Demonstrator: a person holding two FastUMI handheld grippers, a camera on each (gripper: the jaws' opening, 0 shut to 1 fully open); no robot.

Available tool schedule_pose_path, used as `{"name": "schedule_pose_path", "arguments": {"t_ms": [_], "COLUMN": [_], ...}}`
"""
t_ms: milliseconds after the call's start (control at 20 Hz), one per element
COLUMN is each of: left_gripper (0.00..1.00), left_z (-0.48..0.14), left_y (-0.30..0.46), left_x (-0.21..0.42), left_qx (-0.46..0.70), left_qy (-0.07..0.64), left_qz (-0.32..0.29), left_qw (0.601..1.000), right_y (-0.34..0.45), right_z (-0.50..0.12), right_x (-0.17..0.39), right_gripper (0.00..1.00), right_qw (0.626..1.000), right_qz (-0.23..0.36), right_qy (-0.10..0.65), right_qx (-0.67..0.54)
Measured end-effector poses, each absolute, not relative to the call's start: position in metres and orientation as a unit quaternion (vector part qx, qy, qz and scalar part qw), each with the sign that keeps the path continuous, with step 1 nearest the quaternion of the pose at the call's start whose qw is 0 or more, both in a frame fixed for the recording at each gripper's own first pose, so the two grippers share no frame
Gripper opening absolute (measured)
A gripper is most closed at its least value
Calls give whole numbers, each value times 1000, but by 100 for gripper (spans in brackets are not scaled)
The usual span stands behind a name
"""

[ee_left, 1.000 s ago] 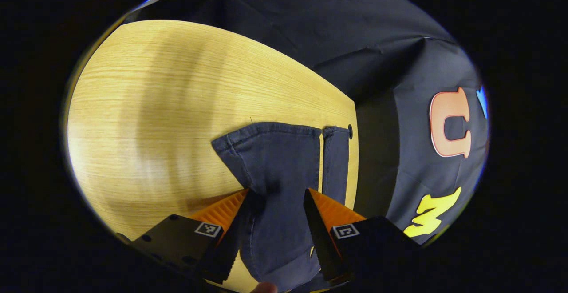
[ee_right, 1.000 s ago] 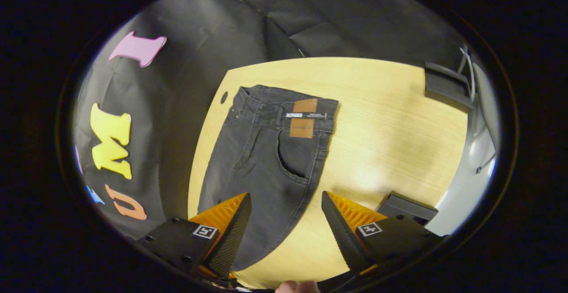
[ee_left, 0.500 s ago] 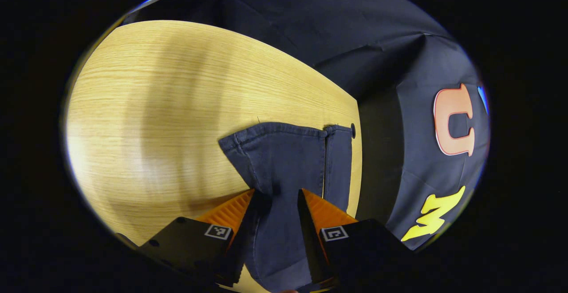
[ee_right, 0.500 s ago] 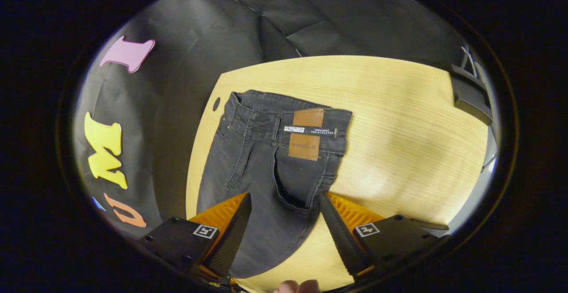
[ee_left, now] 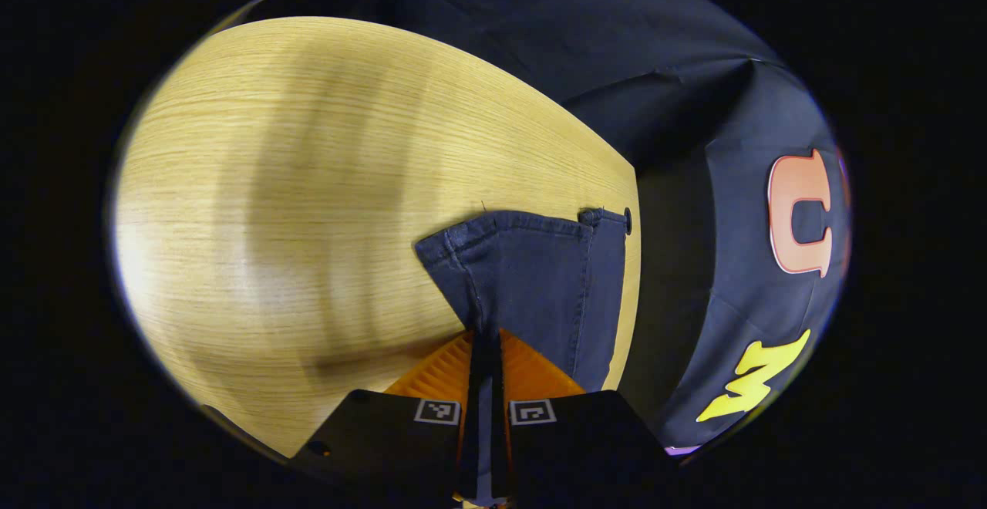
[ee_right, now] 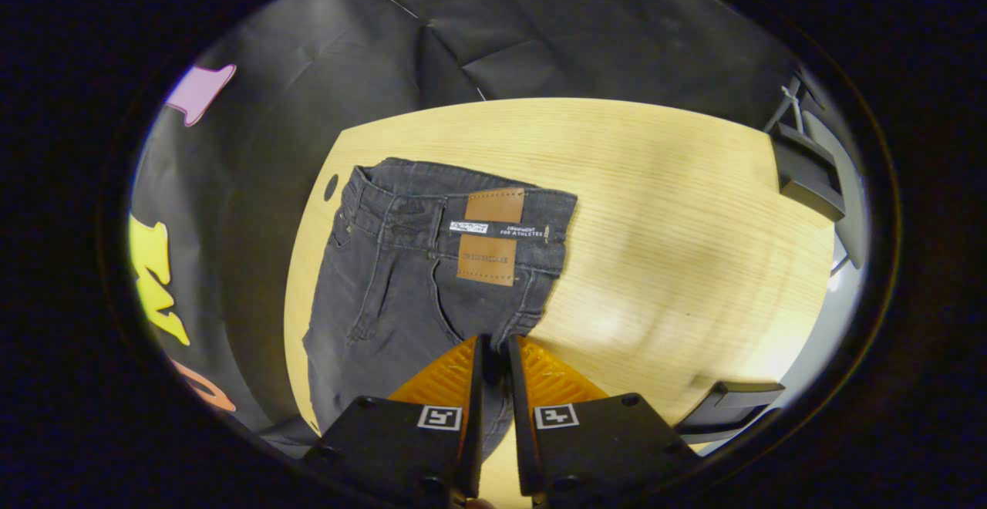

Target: Grasp the waist and the cuffs of the jeans and fold them to make the two legs overlap; first hold the waist and fold one-third of the jeans toward the cuffs, then hold the cuffs and fold the remaining one-third in the same direction to finish folding.

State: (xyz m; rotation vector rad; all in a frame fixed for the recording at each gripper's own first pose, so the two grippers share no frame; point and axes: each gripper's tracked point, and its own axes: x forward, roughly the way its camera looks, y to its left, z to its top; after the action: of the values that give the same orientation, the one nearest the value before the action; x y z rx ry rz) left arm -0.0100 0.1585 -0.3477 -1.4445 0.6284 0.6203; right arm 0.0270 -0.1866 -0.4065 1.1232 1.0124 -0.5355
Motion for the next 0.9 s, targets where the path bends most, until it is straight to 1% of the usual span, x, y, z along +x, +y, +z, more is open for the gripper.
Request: {"name": "schedule_pose_path", "arguments": {"t_ms": [50,100,150,250,300,650,700,750,900], "left_gripper": [8,6,6,5,4,4,4,4,4], "left_z": [-349,-349,-347,-346,-343,-282,-272,-261,-231], "left_y": [158,158,158,156,156,149,149,152,159], "left_x": [-10,-10,-13,-22,-25,-11,-9,-6,13], "left_qx": [-639,-639,-639,-630,-628,-659,-659,-657,-652], "left_qy": [280,283,289,313,320,307,307,308,307], "left_qz": [276,278,279,283,284,269,265,261,244], "left_qw": [661,659,656,652,650,632,634,637,649], "right_y": [-183,-182,-183,-184,-186,-180,-179,-178,-178], "right_z": [-410,-410,-404,-393,-385,-308,-297,-286,-261], "right_x": [28,31,29,28,27,37,41,48,64], "right_gripper": [20,1,4,0,1,0,4,1,0], "right_qw": [689,680,678,684,688,721,724,729,741], "right_qz": [-242,-243,-241,-226,-217,-154,-146,-137,-117], "right_qy": [455,458,458,456,453,419,414,410,406], "right_qx": [511,518,522,523,524,530,531,531,522]}}
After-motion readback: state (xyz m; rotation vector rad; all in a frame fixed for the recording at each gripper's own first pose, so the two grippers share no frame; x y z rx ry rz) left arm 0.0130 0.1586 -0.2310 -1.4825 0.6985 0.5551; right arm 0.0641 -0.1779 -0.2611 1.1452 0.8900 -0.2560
